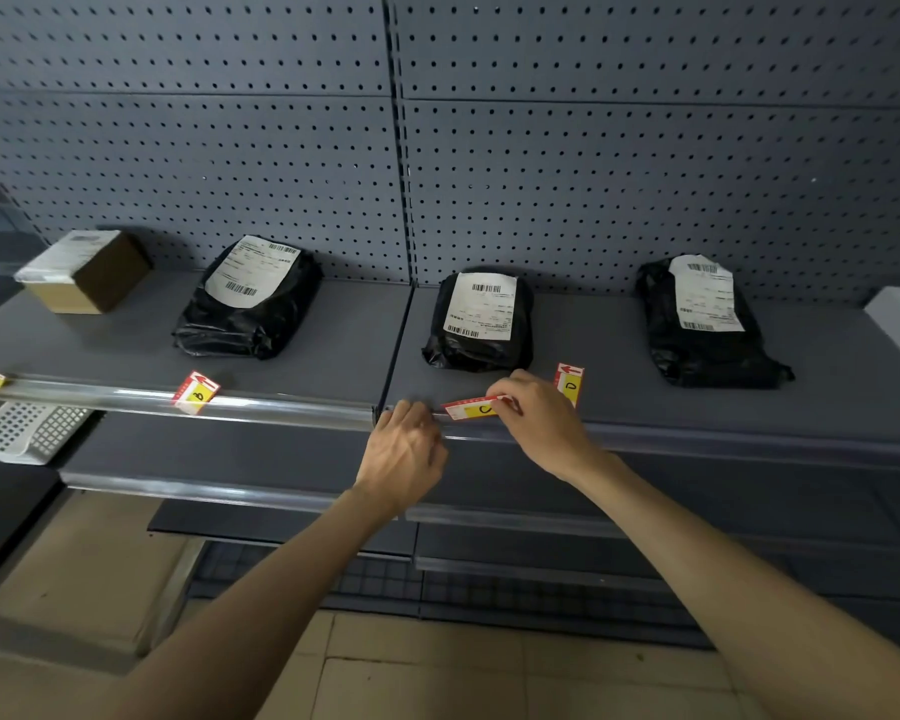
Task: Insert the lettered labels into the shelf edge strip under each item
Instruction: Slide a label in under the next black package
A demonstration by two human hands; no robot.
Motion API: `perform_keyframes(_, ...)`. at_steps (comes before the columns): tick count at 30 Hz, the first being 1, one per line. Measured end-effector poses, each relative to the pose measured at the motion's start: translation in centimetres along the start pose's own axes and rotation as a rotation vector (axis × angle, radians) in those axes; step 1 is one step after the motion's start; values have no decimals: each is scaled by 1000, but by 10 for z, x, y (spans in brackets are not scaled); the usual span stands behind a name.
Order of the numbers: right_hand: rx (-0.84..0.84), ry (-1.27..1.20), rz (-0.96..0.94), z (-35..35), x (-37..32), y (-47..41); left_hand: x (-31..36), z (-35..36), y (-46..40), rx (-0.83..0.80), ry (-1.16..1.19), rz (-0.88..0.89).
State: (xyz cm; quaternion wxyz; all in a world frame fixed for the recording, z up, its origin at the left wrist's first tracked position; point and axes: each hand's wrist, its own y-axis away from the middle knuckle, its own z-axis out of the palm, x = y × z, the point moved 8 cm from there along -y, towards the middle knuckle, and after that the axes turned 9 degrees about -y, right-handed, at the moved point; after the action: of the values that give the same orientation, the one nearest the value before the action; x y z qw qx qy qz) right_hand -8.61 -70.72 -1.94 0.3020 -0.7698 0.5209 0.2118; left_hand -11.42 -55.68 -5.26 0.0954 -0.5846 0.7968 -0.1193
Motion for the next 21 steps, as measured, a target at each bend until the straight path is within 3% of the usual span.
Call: perform_keyframes(21,10,11,-34,2,2,-2,6,-4,7,46,48,-57)
